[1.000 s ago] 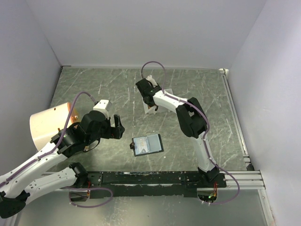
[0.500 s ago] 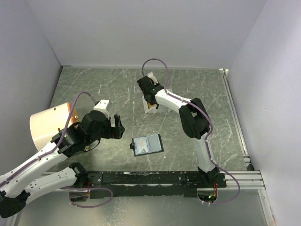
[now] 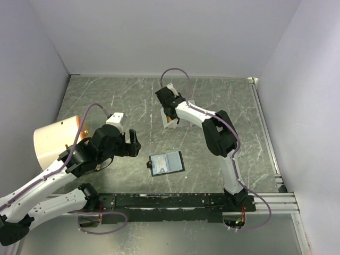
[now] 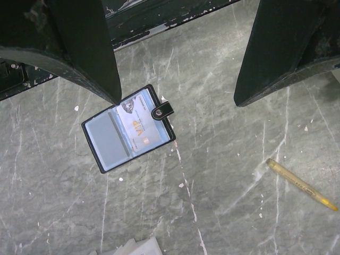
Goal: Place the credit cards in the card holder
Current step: Pick up the credit card from the storage box, then insert the credit card into the card holder.
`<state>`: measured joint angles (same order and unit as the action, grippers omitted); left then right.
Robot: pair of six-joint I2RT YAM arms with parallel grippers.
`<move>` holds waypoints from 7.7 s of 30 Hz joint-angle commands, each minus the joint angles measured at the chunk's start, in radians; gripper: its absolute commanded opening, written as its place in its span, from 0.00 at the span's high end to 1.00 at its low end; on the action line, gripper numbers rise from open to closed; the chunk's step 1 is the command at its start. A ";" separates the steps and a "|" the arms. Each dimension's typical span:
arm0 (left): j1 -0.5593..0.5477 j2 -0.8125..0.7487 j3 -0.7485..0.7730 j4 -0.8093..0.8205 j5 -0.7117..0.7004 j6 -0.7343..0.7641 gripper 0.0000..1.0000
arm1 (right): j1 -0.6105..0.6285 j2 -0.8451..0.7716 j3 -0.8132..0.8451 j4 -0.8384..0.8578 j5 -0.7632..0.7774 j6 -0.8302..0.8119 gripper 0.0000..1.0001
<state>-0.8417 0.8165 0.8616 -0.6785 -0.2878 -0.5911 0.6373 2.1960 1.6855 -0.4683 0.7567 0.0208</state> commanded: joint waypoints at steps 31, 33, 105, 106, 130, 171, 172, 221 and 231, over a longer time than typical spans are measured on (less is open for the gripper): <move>-0.006 -0.008 0.003 -0.001 -0.022 -0.005 0.01 | -0.024 -0.052 -0.028 0.050 0.054 -0.022 1.00; -0.005 -0.008 0.004 -0.001 -0.022 -0.006 0.01 | -0.025 -0.054 -0.026 0.048 0.048 -0.022 1.00; -0.002 0.098 -0.243 0.993 0.390 -0.533 0.89 | -0.022 -1.266 -1.009 0.680 -1.140 0.931 1.00; -0.001 0.097 -0.245 0.992 0.387 -0.531 0.93 | -0.022 -1.261 -1.009 0.676 -1.142 0.928 1.00; 0.018 0.054 -0.367 0.655 0.361 -0.493 0.93 | -0.021 -1.208 -1.014 0.278 -0.922 0.702 0.55; 0.136 0.496 -0.484 0.992 0.772 -0.478 0.93 | 0.177 -0.770 -1.029 0.225 -0.686 0.652 0.74; 0.137 0.500 -0.484 0.996 0.776 -0.479 0.93 | 0.180 -0.768 -1.033 0.227 -0.687 0.654 0.75; 0.169 0.666 -0.440 1.122 0.823 -0.536 0.93 | 0.196 -0.810 -1.096 0.248 -0.675 0.674 0.86; 0.170 0.652 -0.424 1.092 0.834 -0.512 0.93 | 0.197 -0.812 -1.098 0.249 -0.675 0.677 0.86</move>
<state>-0.6792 1.4681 0.4168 0.3973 0.5251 -1.1183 0.8253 1.3834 0.6102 -0.1955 0.0784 0.6937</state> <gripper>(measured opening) 0.074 0.141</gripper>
